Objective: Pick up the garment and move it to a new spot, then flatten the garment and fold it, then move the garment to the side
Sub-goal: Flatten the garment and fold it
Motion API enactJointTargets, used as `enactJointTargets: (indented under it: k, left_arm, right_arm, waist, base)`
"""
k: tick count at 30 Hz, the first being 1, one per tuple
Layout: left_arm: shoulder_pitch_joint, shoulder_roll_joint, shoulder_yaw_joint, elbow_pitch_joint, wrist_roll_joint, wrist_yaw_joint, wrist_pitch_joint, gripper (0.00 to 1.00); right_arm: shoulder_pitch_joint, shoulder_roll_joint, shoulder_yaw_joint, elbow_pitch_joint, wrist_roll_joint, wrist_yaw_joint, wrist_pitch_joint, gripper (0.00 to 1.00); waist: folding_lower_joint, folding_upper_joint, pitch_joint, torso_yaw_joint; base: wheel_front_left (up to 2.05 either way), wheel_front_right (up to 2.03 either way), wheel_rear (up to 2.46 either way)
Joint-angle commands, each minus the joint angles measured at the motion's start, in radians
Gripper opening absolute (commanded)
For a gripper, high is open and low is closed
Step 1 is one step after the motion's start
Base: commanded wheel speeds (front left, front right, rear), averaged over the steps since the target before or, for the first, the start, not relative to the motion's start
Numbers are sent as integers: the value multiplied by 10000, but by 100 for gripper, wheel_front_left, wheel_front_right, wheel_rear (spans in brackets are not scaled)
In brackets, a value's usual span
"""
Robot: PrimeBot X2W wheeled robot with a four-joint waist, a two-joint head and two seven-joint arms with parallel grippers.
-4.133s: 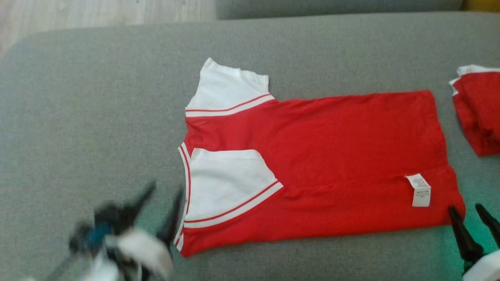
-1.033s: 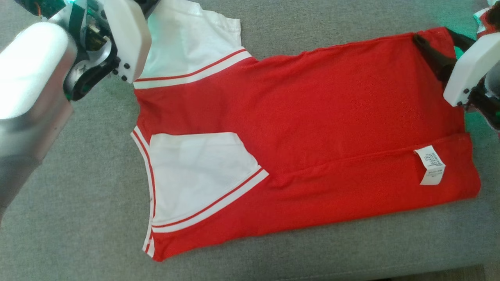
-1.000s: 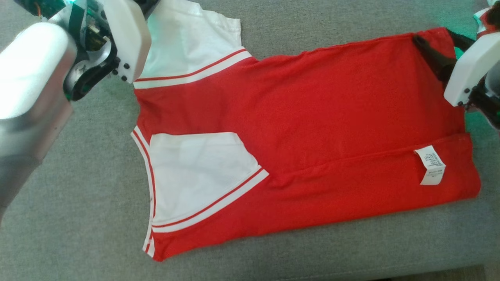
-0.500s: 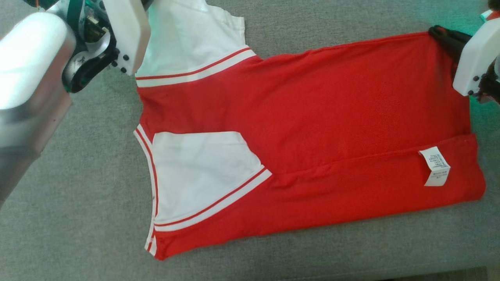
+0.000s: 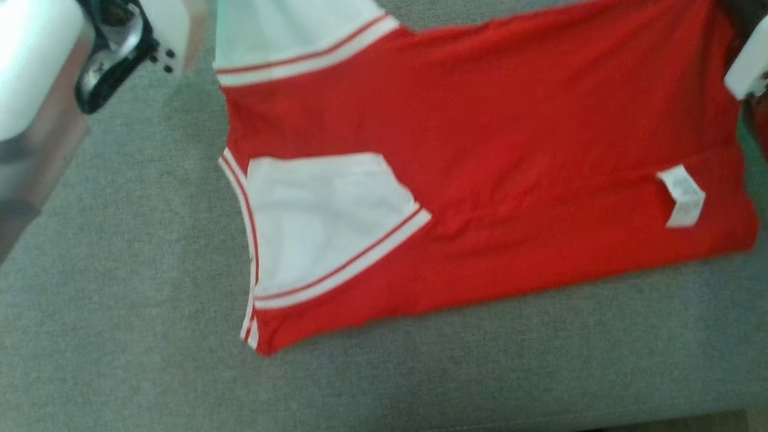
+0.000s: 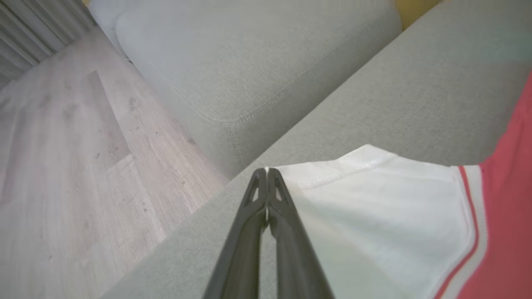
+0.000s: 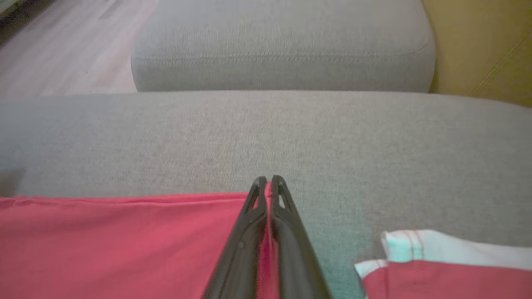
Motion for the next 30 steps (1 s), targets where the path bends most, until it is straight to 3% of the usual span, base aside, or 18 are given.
enactJointTargets:
  k: [1, 9, 14, 30]
  left_arm:
    - [-791, 336, 641, -45, 138, 118, -326, 0]
    - [-443, 168, 527, 33, 52, 118, -735, 0]
    - [124, 386, 403, -589, 1, 267, -765, 0]
    - [3713, 2260, 229, -4709, -833, 2054, -740, 0]
  right_arm:
    - [-124, -177, -149, -142, -24, -9, -229, 0]
    - [458, -358, -297, -153, 294, -9, -730, 0]
    - [1060, -449, -394, -259, 502, -9, -906, 0]
    - [3694, -734, -798, -634, 553, -9, -1501, 0]
  waist:
    - [-1, 0, -60, 20]
    - [-1, 0, -569, 198]
    - [-1, 0, -899, 288]
    - [-1, 0, -2444, 750]
  base:
    - [0, 0, 0]
    - [0, 0, 0]
    - [0, 0, 0]
    - [0, 0, 0]
